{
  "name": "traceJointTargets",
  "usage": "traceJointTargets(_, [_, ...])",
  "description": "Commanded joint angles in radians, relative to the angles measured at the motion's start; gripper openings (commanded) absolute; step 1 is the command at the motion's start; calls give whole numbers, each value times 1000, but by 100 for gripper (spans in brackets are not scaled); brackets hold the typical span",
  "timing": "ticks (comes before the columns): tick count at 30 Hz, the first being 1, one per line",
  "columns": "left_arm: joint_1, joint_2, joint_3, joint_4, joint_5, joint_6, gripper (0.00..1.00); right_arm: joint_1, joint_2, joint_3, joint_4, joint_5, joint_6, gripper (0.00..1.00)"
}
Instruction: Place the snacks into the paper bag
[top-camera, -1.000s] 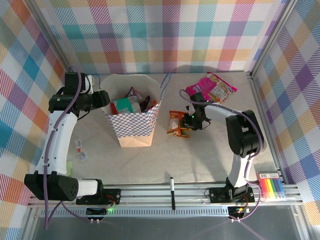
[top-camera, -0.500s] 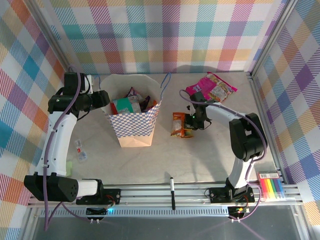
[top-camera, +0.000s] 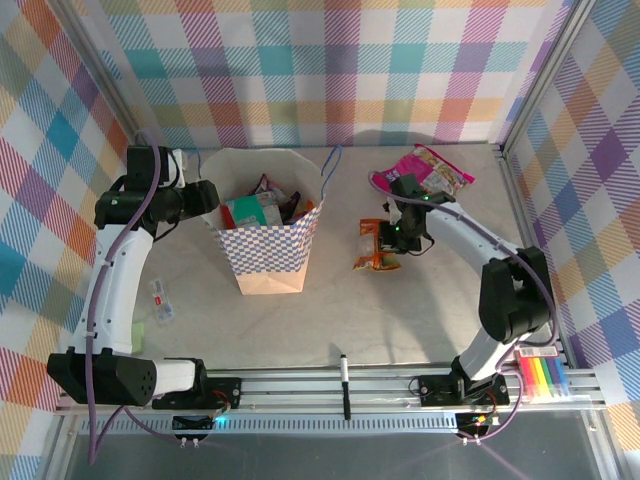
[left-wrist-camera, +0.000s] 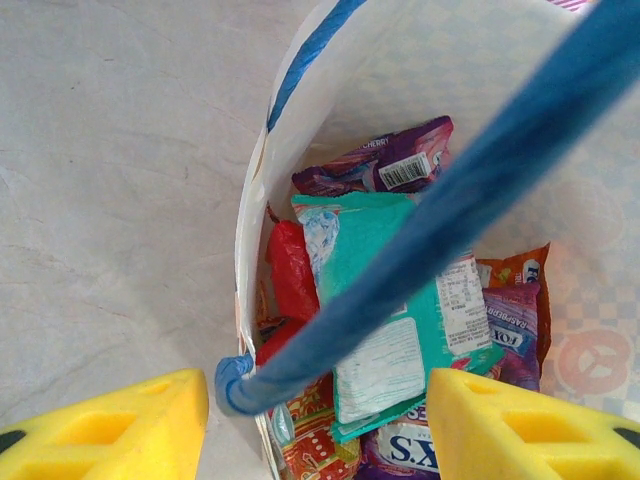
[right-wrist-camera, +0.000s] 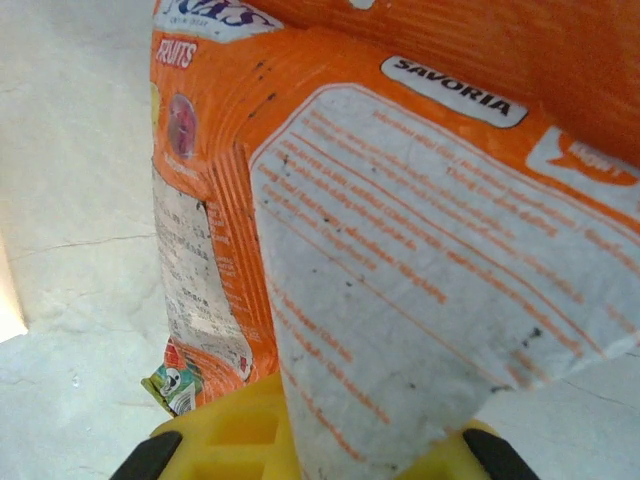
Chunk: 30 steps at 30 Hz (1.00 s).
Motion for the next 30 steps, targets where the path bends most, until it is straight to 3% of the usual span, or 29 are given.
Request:
traceJointTargets(1, [5,-21,25,10,23,-11,60,-1,-67,52,-47,13,-24,11])
traceJointTargets(30, [21,-3,51,111,-30,17,56,57,-367,366,-200,119,-55,6])
